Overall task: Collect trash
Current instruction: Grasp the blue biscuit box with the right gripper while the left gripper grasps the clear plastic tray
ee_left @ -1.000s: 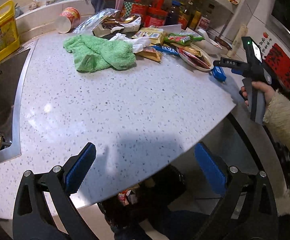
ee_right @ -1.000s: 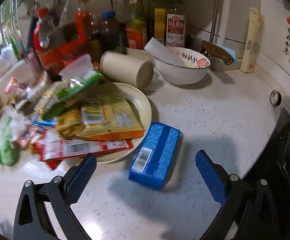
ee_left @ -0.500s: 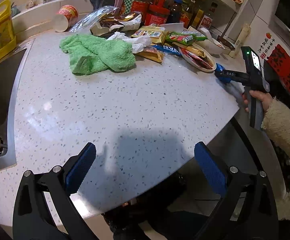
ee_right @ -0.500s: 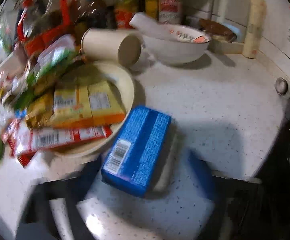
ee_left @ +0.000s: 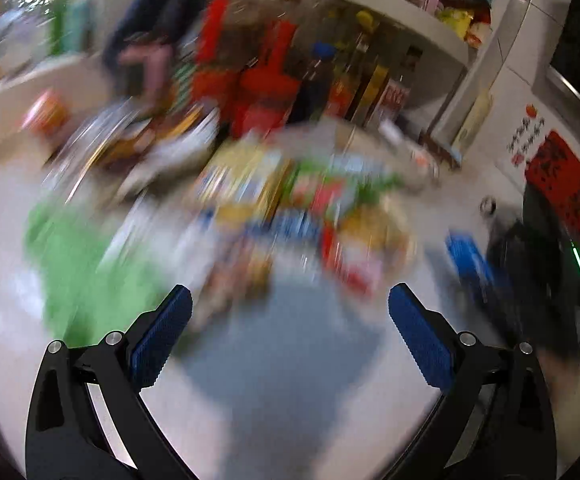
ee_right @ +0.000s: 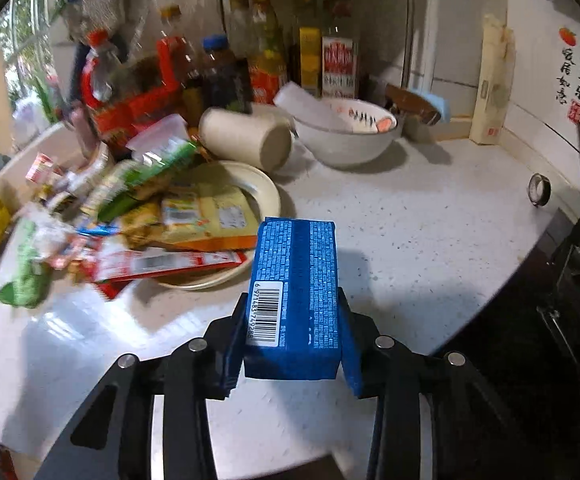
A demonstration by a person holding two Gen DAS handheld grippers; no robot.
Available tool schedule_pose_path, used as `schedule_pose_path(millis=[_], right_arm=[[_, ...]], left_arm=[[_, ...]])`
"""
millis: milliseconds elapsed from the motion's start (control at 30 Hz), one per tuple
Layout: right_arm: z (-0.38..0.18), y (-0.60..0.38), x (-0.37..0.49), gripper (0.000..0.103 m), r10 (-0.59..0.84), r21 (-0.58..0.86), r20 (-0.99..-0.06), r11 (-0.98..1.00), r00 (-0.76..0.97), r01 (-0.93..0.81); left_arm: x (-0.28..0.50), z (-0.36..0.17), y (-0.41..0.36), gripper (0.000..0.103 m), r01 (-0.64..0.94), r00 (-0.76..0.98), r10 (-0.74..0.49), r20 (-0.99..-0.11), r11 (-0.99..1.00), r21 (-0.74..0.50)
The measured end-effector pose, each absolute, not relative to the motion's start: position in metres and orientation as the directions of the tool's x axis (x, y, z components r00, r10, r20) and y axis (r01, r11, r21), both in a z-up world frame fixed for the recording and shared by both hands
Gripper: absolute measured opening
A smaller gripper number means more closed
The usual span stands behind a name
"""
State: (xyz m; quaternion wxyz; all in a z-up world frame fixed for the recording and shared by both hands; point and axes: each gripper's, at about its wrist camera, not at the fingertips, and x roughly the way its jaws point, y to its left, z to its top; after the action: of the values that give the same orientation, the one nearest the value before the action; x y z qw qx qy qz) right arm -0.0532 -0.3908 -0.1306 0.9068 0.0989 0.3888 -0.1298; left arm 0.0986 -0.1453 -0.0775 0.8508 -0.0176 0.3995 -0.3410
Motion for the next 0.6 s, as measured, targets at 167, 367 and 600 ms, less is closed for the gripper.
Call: schedule_pose_path(millis=[167,367,600], right_arm=[[-0.116,-0.387,-0.074,0.04,-0.1,0.152,-0.724,0.942,0.683,0.299],[-0.117,-0.387,-0.08,0.04,-0.075,0.17,-0.73,0.943,0.68,0.286],[-0.118,-0.383,-0.072,0.04,-0.051,0.175,-0.727,0.951,0.685,0.257]], left_arm=[[0.182,-0.069,-0.234,0.096,0.642,0.438,-0.532,-0.725,0.75,-0.162],[0.215,-0.086,-0.305,0.087,0.732,0.459,-0.417,-0.785,0.678,0.067],[0.223,-0.111,-0.319,0.004,0.768,0.415,-0.402,-0.816,0.635,0.078]])
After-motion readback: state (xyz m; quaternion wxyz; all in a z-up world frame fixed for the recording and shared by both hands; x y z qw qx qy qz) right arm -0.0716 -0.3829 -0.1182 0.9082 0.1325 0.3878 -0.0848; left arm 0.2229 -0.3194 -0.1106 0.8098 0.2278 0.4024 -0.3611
